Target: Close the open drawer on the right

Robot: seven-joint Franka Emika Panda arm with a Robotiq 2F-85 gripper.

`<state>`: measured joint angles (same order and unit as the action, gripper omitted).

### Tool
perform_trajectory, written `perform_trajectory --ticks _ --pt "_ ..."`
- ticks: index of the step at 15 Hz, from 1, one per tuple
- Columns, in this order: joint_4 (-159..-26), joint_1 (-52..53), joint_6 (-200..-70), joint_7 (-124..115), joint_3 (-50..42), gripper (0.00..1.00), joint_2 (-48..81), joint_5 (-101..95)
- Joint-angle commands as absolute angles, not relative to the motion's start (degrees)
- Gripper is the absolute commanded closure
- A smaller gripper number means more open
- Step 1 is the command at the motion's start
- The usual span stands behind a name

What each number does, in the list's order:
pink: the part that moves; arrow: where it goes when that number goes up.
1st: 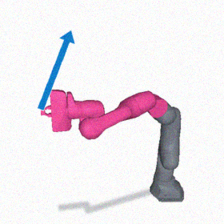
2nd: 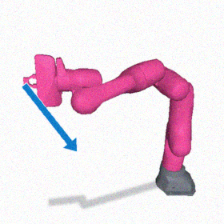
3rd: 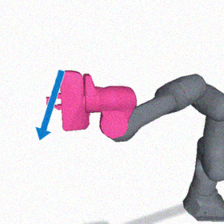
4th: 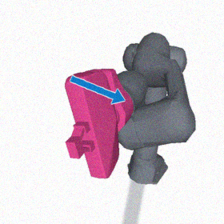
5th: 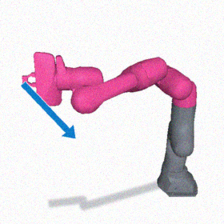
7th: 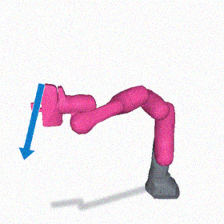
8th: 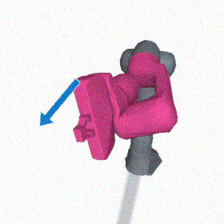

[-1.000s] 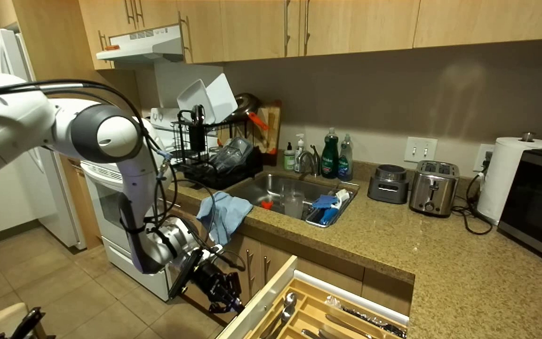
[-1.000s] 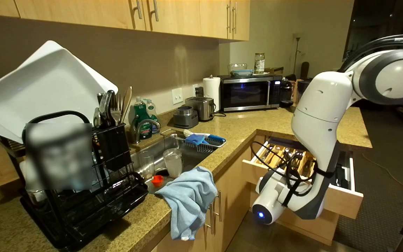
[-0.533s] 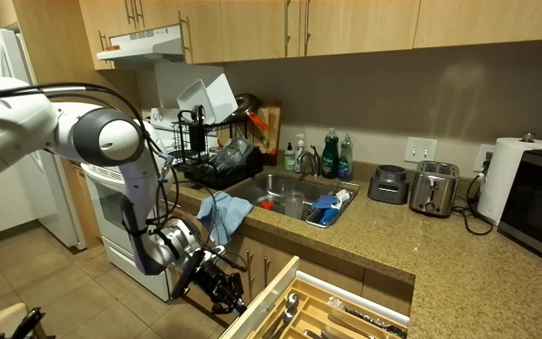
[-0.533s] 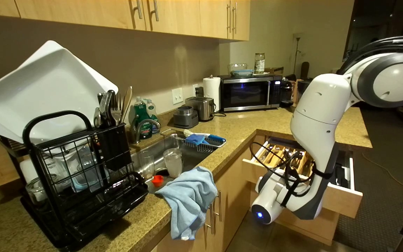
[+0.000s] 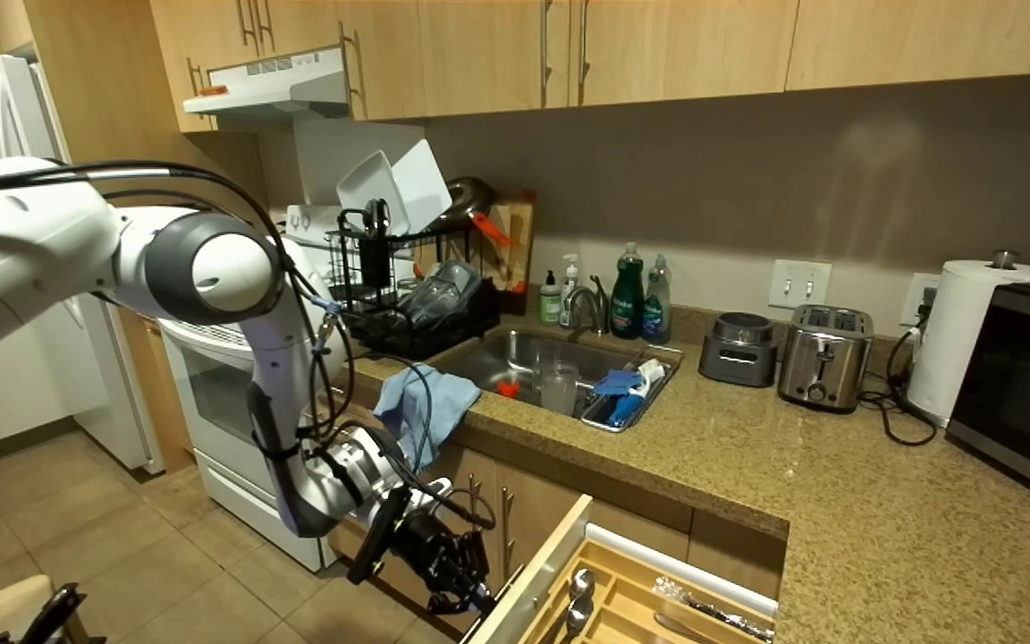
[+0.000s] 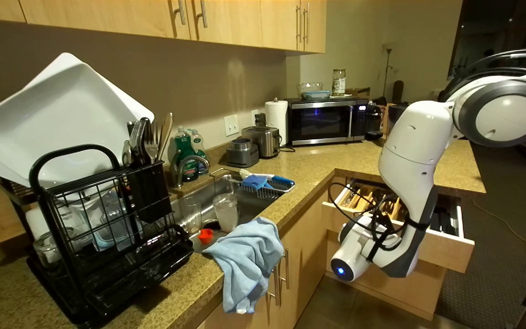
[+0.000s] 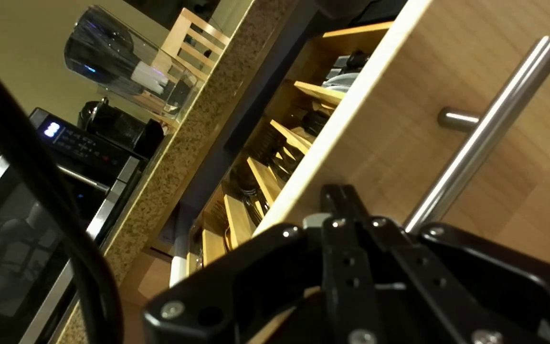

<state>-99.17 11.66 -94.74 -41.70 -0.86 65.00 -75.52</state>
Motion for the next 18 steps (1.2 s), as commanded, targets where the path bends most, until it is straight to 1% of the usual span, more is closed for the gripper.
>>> perform_trajectory --ticks 1,11,15,18 --pt "-97.2 8.5 -92.9 -42.1 -3.3 1.00 65.8 -76.5" --pt "-87.0 0.6 -90.3 -40.7 -8.3 1.00 68.9 -74.9" --pt "-87.4 -3.8 -95.5 -36.5 -6.0 1.00 66.6 -74.1" --pt "-89.2 -3.3 -98.5 -36.5 -4.1 1.00 64.4 -74.2"
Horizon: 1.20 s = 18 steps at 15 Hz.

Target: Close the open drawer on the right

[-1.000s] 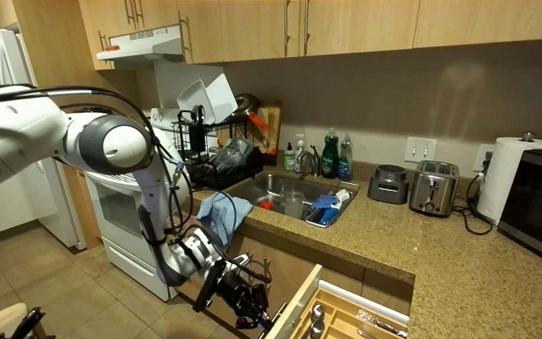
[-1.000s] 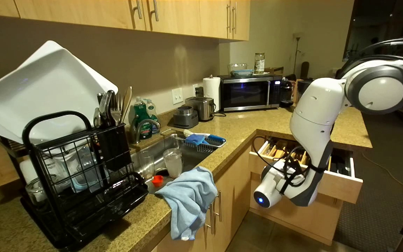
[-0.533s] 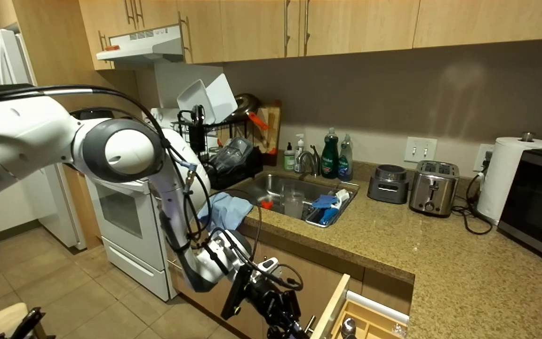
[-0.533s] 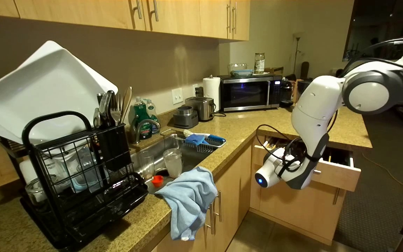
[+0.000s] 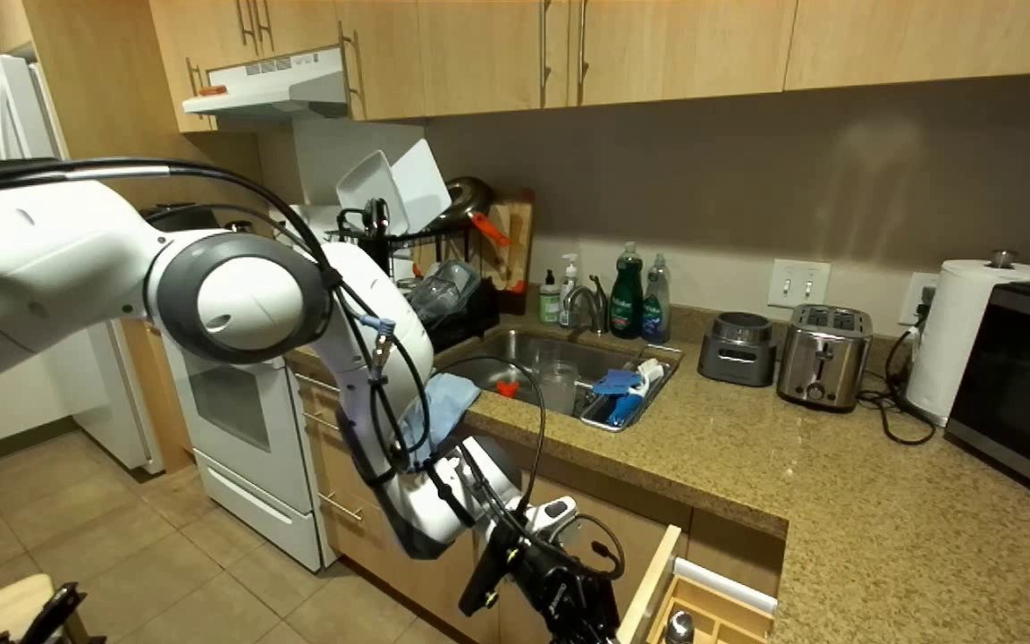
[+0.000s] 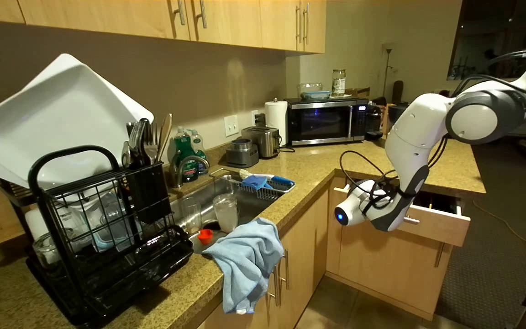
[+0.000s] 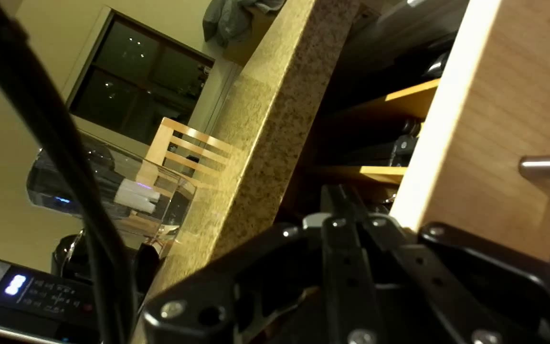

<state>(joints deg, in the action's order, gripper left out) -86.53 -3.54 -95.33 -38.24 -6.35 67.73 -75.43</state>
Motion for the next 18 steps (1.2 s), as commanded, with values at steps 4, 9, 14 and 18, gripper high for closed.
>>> perform_trajectory --ticks 4,9,14,18 --pt "-91.6 -0.7 -101.5 -37.6 -1.0 1.00 60.1 -74.5" --pt "-96.4 2.5 -106.3 -37.9 2.5 1.00 55.0 -74.1" --pt "-102.2 4.5 -110.1 -37.4 4.7 1.00 53.0 -72.8" --pt "-103.9 5.2 -110.6 -37.5 3.9 1.00 54.8 -73.2"
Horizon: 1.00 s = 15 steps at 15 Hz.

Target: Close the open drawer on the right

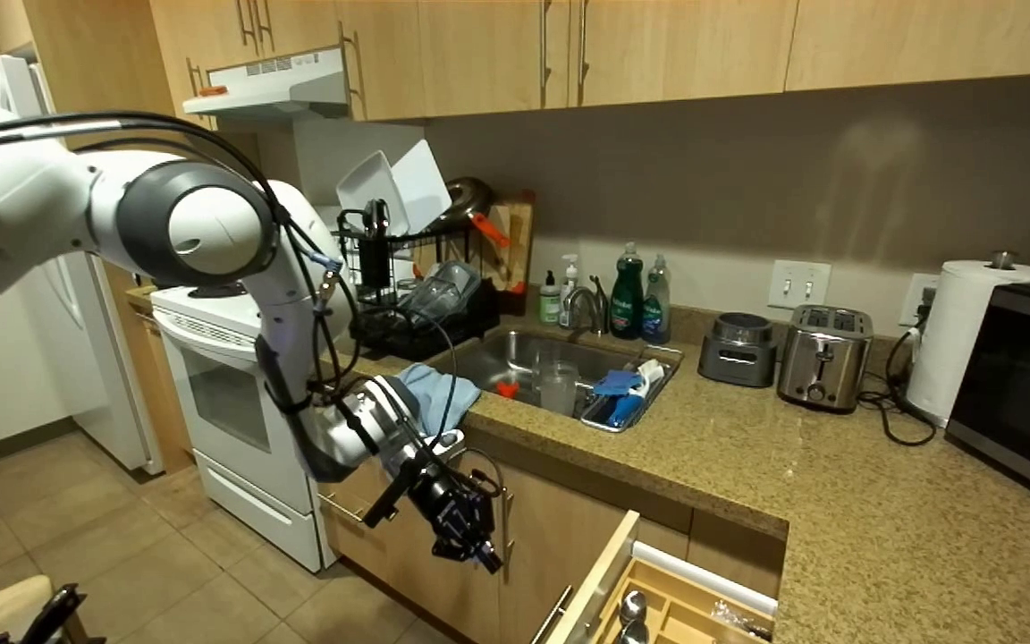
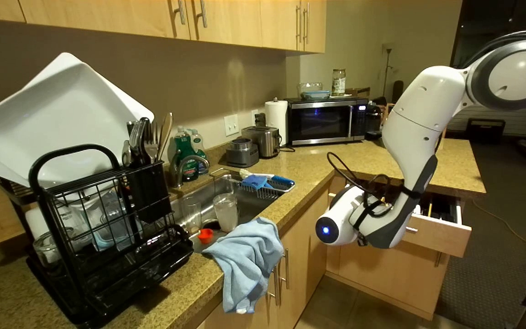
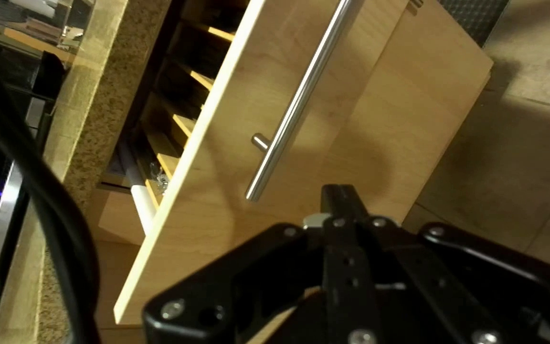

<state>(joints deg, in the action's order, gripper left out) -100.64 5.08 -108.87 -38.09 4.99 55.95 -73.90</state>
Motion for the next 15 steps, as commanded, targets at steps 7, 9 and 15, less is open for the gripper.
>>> perform_trajectory --ticks 7,9,15 --pt "-104.2 5.0 -108.8 -38.4 0.5 1.00 57.4 -74.0" --pt "-103.8 5.1 -108.0 -38.9 -0.7 1.00 58.2 -74.2" --pt "-102.9 4.5 -106.8 -39.3 -2.4 1.00 59.5 -74.1"
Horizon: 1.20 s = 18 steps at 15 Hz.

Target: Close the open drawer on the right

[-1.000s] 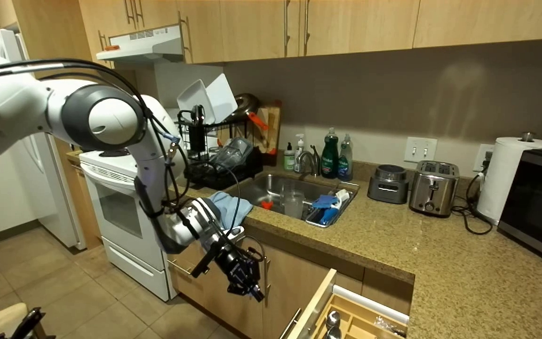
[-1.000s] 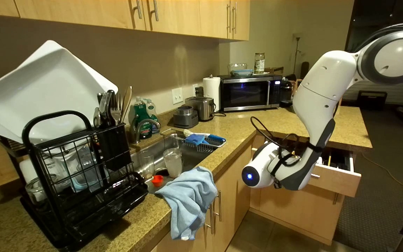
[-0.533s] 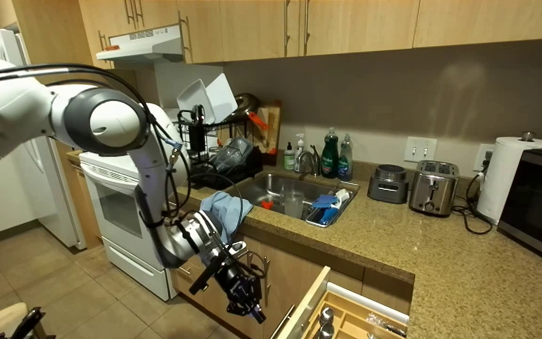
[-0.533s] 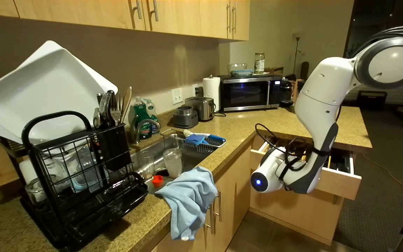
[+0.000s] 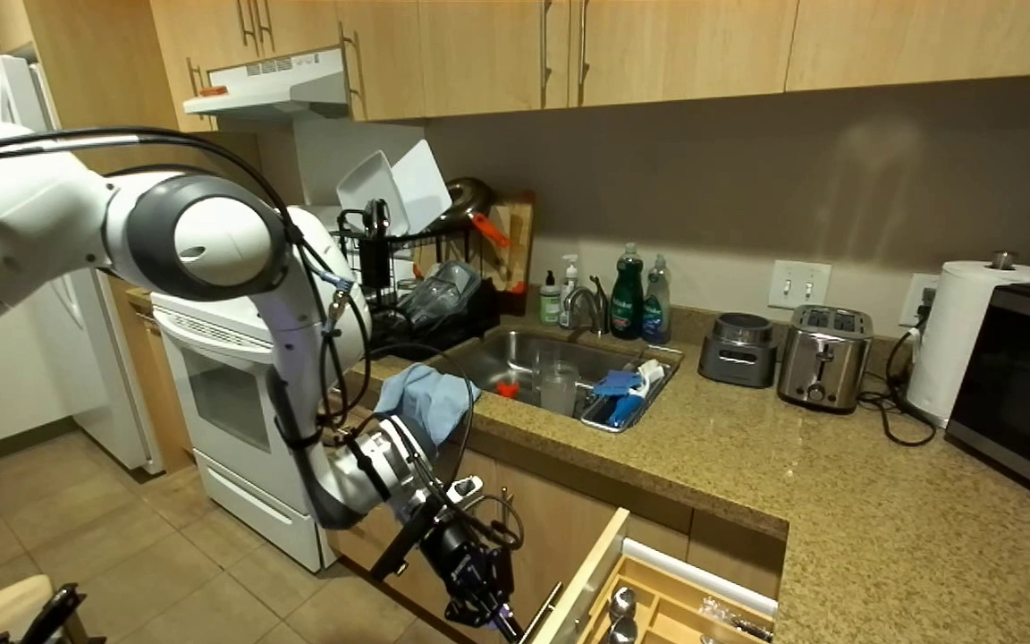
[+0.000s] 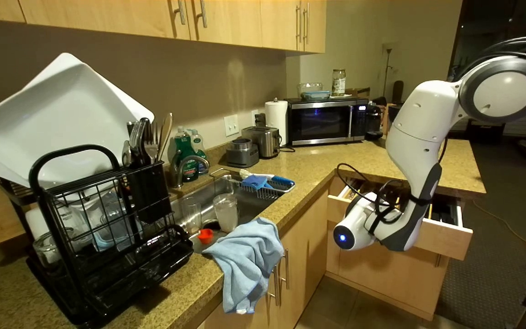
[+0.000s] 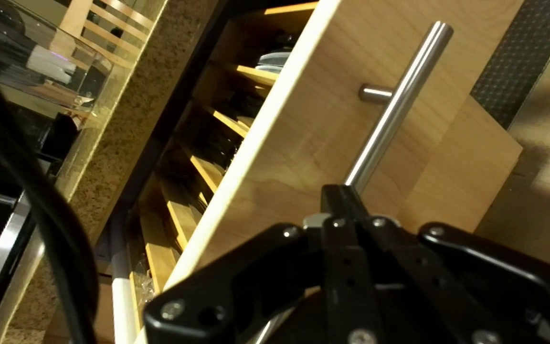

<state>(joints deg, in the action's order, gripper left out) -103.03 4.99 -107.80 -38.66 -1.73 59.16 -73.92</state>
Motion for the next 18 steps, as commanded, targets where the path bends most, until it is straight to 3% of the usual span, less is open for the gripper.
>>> perform_trajectory --ticks 1,12,18 --pt "-102.8 4.4 -107.0 -39.1 -2.7 1.00 59.6 -74.3" --pt "-99.6 1.9 -108.0 -37.5 -5.8 1.00 60.7 -75.2" --pt "-98.9 -3.2 -110.8 -31.5 -3.2 1.00 60.4 -70.3"
